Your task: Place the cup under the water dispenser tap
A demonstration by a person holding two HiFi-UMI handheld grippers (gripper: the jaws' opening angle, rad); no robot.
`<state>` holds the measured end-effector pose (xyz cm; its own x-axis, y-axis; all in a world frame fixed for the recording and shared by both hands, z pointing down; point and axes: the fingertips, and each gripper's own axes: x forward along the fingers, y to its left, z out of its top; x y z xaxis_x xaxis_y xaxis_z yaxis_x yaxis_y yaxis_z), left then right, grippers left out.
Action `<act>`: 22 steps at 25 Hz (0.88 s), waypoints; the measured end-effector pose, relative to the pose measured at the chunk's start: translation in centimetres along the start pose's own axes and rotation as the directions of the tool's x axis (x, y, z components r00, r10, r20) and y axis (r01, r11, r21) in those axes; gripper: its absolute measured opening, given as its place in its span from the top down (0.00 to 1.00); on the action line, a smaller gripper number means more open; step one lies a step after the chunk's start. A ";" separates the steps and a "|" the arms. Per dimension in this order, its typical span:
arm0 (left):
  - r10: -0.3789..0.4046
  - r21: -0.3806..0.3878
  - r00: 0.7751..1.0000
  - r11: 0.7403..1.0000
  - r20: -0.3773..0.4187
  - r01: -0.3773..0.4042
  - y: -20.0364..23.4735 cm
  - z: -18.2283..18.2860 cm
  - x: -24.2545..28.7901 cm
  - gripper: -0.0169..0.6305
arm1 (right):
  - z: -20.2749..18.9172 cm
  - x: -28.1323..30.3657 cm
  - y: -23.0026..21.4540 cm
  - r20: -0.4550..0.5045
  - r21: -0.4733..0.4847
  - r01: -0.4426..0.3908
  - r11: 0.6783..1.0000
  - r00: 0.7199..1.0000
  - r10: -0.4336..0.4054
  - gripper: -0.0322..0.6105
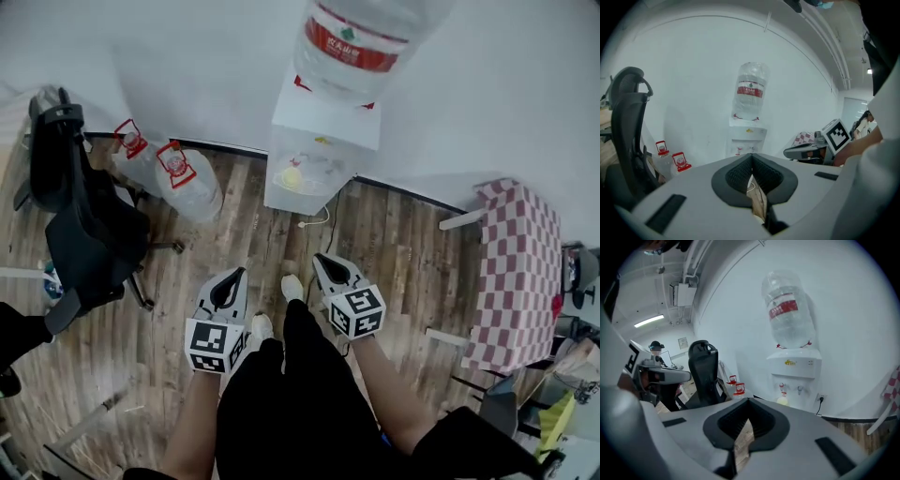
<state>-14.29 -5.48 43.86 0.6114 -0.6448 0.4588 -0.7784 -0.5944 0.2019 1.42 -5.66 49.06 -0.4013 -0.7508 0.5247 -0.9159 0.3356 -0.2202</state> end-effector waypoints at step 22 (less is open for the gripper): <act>0.011 0.093 0.998 0.995 0.064 -0.017 -8.9 4.9 -2.5 0.95 | 5.0 -14.9 -0.2 0.153 -0.038 -0.081 0.996 0.984 0.086 0.92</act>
<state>-8.22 -0.95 36.64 0.6110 -0.6804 0.4047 -0.7716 -0.6260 0.1126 7.58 2.64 37.19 -0.4756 -0.7973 0.3716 -0.8792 0.4168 -0.2309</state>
